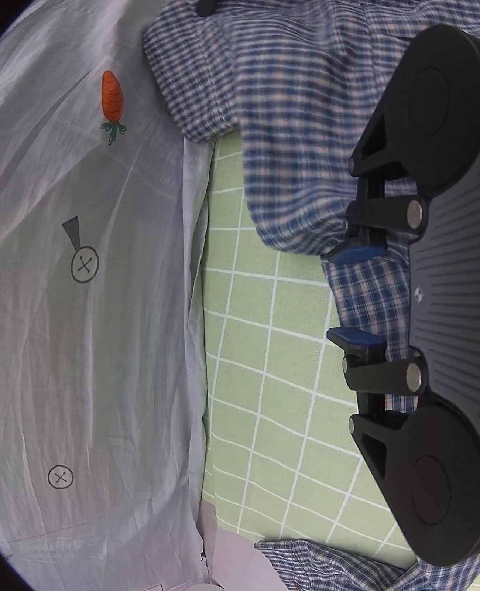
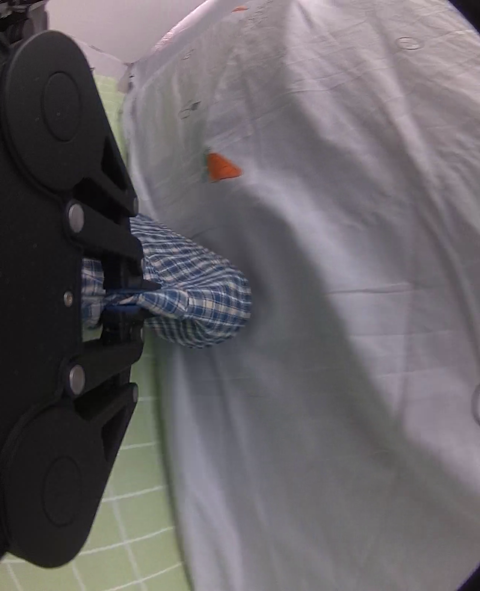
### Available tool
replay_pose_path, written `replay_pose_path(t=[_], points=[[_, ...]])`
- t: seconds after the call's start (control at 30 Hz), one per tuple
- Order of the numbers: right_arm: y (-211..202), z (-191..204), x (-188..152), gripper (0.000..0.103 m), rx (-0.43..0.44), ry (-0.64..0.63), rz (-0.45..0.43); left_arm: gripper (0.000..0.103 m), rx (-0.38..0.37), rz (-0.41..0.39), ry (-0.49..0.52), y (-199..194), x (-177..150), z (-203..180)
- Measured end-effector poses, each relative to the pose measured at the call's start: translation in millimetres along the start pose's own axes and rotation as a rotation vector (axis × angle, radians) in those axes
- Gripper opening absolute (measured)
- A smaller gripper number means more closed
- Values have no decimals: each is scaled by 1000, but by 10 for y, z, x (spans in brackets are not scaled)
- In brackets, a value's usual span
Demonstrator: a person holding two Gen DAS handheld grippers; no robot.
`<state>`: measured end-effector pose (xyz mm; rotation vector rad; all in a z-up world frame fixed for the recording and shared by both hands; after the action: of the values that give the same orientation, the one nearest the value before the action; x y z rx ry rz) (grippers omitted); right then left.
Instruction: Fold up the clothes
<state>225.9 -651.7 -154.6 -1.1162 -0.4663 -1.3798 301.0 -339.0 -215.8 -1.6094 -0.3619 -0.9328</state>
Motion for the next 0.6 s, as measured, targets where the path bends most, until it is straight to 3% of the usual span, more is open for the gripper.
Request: replay_pose_path(t=[0.07, 0.13, 0.2, 0.23, 0.3, 0.37, 0.43, 0.6], points=[[116, -102, 40, 7, -94, -50, 8, 45, 3, -8, -12, -39, -1, 30], [235, -190, -49, 12, -187, -144, 74, 50, 6, -14, -21, -87, -7, 58], [163, -204, -88, 23, -217, -179, 78, 63, 15, -18, -5, -174, -21, 72], [99, -202, -91, 51, -224, -188, 70, 67, 20, -24, 13, -249, -37, 82], [-210, -162, -57, 90, -234, -191, 6, 78, 18, -29, 40, -429, -101, 105], [-558, -113, -100, 92, -245, -223, -20, 84, 6, -24, 58, -614, -181, 133], [-918, -95, -220, 103, -269, -252, -5, 89, -20, -3, 57, -818, -303, 171], [-1912, -182, -803, 103, -358, -247, 96, 92, -50, 68, 38, -1404, -767, 284]])
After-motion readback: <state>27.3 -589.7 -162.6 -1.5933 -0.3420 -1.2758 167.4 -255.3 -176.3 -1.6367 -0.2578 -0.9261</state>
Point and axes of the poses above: each gripper's, at about its wrist camera, not at the fingertips, and y roughly the way its jaws point, z to its left, x to its top, the point moved 6 cm from there along y, roughly the way its jaws point, and after that the axes turned 10 degrees about -z, right-handed, at the moved point
